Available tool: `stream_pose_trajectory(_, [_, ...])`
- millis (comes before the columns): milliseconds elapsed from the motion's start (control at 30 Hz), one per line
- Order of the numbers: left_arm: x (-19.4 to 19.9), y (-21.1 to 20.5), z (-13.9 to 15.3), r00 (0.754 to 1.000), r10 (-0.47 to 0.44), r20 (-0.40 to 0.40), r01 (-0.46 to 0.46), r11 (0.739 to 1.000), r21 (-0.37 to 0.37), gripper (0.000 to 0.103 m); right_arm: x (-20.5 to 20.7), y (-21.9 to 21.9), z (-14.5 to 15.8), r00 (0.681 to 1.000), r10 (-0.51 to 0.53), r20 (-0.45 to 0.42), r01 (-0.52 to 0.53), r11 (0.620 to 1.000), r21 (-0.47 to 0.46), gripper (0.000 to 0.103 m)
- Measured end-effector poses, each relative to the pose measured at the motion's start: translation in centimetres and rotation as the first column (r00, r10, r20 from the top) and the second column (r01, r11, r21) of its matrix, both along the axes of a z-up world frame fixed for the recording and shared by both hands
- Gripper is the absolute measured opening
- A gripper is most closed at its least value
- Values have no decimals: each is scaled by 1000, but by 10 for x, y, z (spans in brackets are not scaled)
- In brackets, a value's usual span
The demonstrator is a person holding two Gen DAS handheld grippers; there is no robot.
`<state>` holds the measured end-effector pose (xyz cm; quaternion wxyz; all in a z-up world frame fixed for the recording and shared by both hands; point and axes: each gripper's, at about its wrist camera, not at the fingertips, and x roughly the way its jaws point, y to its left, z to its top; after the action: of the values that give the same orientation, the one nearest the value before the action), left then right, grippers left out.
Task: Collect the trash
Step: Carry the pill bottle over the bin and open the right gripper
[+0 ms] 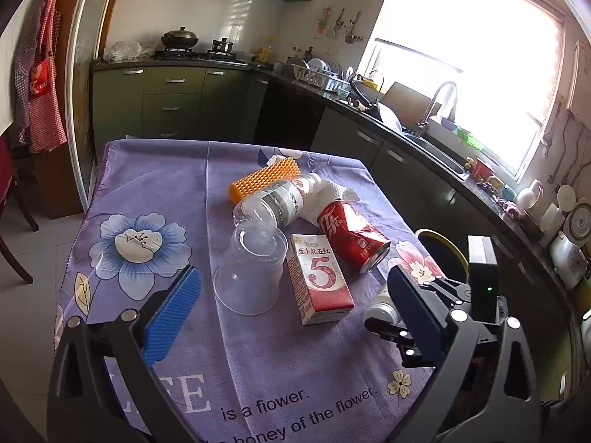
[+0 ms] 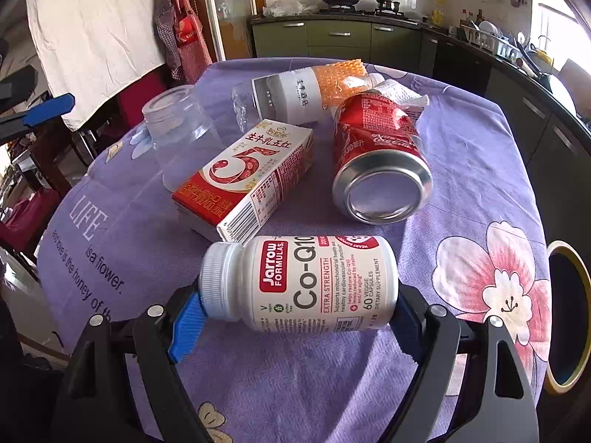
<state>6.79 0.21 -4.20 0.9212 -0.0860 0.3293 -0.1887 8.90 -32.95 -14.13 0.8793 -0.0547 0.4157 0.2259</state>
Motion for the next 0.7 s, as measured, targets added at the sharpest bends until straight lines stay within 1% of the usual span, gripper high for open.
stream_pose_trajectory(100, [-1,-3,1,1000,-11,11,11,1000,-2,96,-8,-26,19,998,-58,40,57,998,17,83])
stream_pose_trajectory(200, [0,-6,1,1000,-20,11,20,1000,-9,96,-11,-67,39,981,-168,93,168,986,9,83])
stream_pose_trajectory(267, [3,-10,0,1000,-25,4,25,1000,-16,96,-6,-105,47,956,-273,108,275,961,-4,83])
stream_pose_trajectory(333, [5,-15,-1,1000,-30,-2,30,999,-19,96,2,-147,47,924,-369,101,372,928,-15,83])
stream_pose_trajectory(400, [7,-21,-3,999,-36,-8,36,999,-15,96,12,-188,42,878,-471,89,476,878,-42,83])
stream_pose_trajectory(500, [10,-32,-5,999,-48,-17,48,999,-5,96,28,-240,26,824,-564,53,567,820,-81,83])
stream_pose_trajectory(600, [14,-41,-6,998,-57,-28,57,998,4,96,47,-279,4,782,-624,7,620,775,-121,83])
stream_pose_trajectory(700, [16,-49,-6,997,-64,-36,65,998,15,96,64,-305,-18,756,-654,-32,645,751,-142,83])
